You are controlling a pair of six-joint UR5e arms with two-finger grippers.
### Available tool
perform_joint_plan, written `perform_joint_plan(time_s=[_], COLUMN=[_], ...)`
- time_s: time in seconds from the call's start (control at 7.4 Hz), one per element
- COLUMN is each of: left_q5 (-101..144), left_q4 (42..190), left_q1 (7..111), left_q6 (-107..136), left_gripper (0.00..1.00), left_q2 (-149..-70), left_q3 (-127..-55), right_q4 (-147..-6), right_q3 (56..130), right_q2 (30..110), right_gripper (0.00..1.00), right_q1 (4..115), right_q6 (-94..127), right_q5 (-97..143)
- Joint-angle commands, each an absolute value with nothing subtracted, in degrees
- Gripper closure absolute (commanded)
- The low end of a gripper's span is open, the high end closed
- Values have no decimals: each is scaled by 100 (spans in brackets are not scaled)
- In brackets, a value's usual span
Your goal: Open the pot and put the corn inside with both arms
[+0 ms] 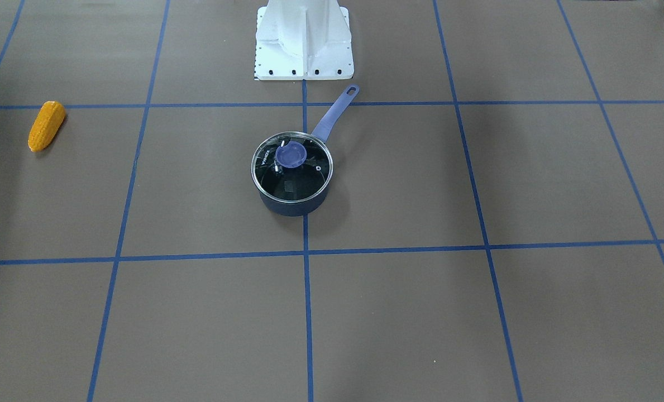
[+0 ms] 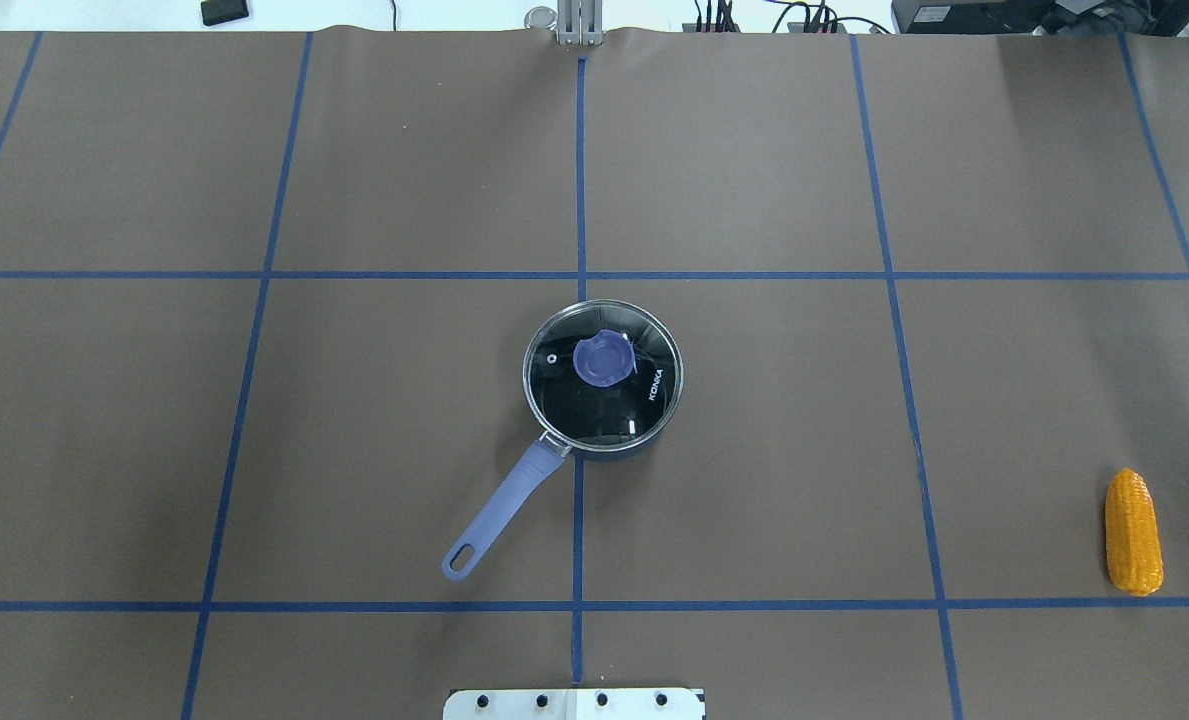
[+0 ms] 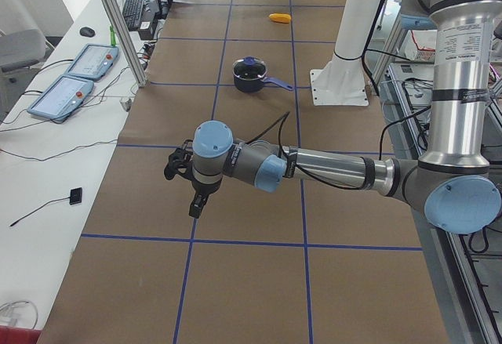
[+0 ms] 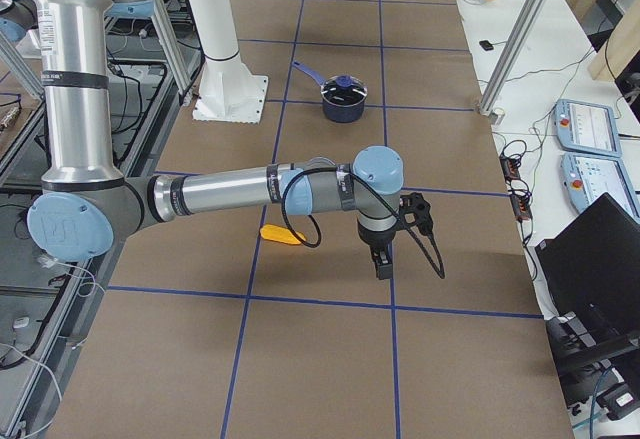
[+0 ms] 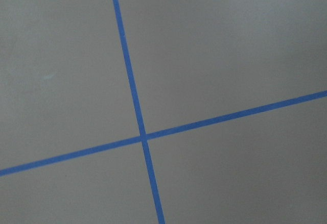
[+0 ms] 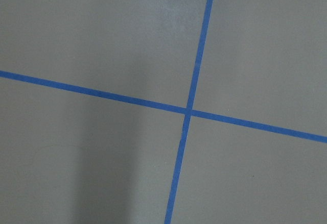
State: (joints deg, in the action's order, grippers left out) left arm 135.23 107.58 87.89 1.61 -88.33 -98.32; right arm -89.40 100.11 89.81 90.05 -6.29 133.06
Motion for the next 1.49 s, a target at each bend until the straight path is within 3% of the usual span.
perform_joint_plan(time_s=[0.0,0.27,0.41,0.81,1.08,1.35], left_q5=[13535,13614,13571,13405,12512,11562], left_q4=[11520,12170,12068,11526,9889,8355], left_q1=[8789,8493,7925,6938,5763,4567], left_q6=[114,184,306,3149,4512,5522], left_gripper=[1,1,1,0,0,1], left_q2=[-8780,-8859,-9277,-10244,-11332,-12615], left_q3=[-9818,-9870,-9870,-10081,-10632,-10723], right_q4=[-8544,-8350,-8245,-8165,-8156,-8156], right_q3=[10011,10072,10081,10134,10134,10125], right_q2=[9035,9018,9009,8947,8956,8974], right_gripper=[0,0,0,0,0,0], right_q1=[8991,8974,8887,8491,8446,8438], right_q6=[-606,-144,51,895,993,993], right_q5=[13307,13464,13474,13412,13412,13412])
